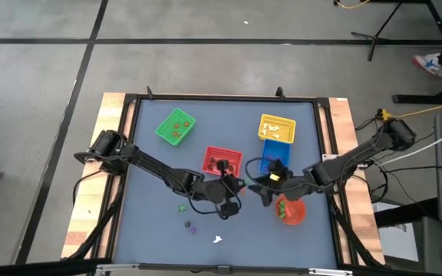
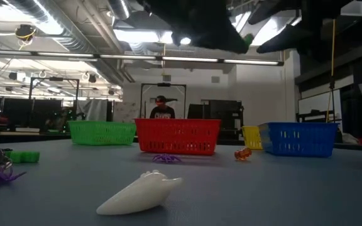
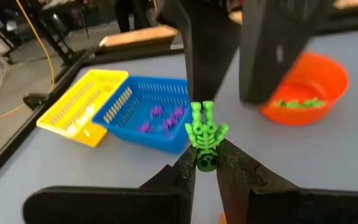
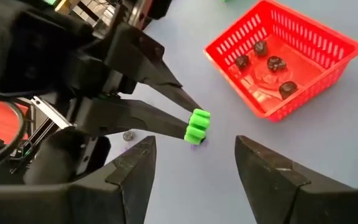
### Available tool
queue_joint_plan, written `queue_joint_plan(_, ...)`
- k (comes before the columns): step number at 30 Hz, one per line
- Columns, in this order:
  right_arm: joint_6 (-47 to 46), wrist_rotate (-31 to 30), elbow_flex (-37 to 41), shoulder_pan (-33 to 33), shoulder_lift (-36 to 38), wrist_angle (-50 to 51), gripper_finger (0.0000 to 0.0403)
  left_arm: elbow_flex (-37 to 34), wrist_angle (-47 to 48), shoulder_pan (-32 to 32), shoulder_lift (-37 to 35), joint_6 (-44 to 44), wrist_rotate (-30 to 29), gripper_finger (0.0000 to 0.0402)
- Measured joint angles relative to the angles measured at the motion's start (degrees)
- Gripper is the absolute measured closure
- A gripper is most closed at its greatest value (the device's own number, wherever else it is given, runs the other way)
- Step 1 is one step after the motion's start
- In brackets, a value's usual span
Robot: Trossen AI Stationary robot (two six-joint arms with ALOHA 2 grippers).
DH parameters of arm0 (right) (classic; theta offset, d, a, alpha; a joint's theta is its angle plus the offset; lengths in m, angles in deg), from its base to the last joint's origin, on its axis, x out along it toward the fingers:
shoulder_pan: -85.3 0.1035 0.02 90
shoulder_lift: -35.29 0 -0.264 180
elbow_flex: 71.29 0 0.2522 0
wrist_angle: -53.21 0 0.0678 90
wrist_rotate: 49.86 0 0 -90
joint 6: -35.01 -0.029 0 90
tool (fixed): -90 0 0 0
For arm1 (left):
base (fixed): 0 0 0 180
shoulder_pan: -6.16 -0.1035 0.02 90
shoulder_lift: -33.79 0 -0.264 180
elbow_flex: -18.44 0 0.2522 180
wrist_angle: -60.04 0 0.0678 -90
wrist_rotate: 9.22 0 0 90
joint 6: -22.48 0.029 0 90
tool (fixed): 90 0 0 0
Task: Sort Halloween decoration
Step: Put the green skeleton toy into the orange bin
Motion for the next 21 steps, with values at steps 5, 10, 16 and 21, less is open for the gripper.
queue_joint_plan(5, 0.1, -0.5, 0.0, 0.0, -1.3, -3.2, 0.0185, 0.0, -3.3, 0.0, 0.0, 1.9, 0.1, 0.0364)
queue_joint_plan(10, 0.2, -2.3, 0.0, 0.0, -1.4, -4.1, 0.0185, 0.0, -3.3, 0.0, 0.0, 1.8, 0.1, 0.0364)
queue_joint_plan(16, 0.2, -2.5, 0.0, 0.0, -1.4, -4.0, 0.0208, 0.0, -3.6, 0.0, 0.0, 1.7, 0.2, 0.0364)
queue_joint_plan(21, 0.2, -2.6, 0.0, 0.0, -1.4, -4.0, 0.0259, 0.0, -3.6, 0.0, 0.0, 1.6, 0.2, 0.0364)
